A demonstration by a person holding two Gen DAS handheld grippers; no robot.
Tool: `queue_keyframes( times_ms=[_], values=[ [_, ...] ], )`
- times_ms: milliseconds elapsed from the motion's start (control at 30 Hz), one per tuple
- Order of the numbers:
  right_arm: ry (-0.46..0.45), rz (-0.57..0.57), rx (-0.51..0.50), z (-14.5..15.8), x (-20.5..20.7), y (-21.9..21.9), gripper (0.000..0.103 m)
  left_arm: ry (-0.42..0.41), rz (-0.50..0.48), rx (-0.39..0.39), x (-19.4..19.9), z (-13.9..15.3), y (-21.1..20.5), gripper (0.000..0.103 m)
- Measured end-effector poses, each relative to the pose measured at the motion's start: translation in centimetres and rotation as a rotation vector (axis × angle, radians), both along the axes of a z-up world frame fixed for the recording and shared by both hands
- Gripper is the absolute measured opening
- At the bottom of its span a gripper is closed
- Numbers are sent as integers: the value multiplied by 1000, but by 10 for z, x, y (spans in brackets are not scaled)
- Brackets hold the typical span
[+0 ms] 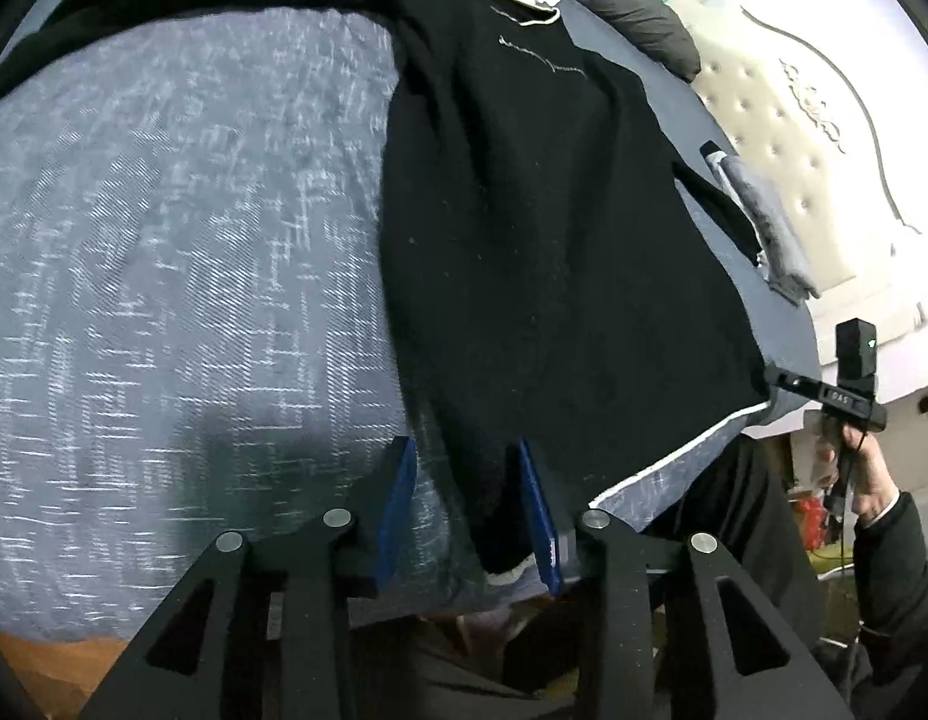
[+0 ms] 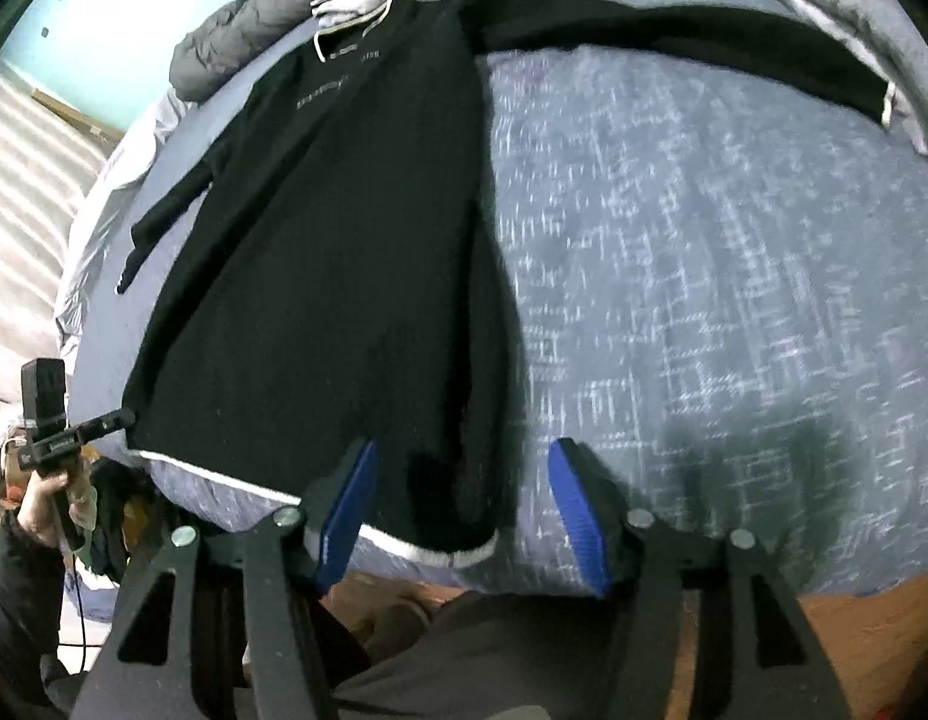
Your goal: Fold clothes
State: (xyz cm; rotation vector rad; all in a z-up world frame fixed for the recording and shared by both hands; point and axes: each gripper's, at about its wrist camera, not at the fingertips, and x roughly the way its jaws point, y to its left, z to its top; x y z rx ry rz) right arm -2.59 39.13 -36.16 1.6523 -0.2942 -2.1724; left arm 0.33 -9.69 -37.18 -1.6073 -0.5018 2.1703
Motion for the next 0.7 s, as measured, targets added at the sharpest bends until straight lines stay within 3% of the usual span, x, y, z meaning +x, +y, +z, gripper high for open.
queue_keyframes(
  times_ms=[33,67,100,133,333,467,700],
  values=[
    [-1,3,-7,-2,2,0,39,-1,-6,-5,0,-1,2,37],
    [1,8,-5,-3,3,-1,19,-1,-13,-11,0,-2,4,29],
    [9,10,0,-3,4,-1,11,1,-21,-14,1,-2,7,11],
    [22,9,0,0,5,-1,8,4,-29,-17,1,-2,10,6],
    [91,-11,20,23,11,13,5,41,-54,-49,11,20,12,4],
    [101,-6,73,29,16,15,5,63,-20,3,18,35,-5,4],
    [56,-20,116,-3,16,12,5,-31,38,9,17,-2,-14,4]
  ],
)
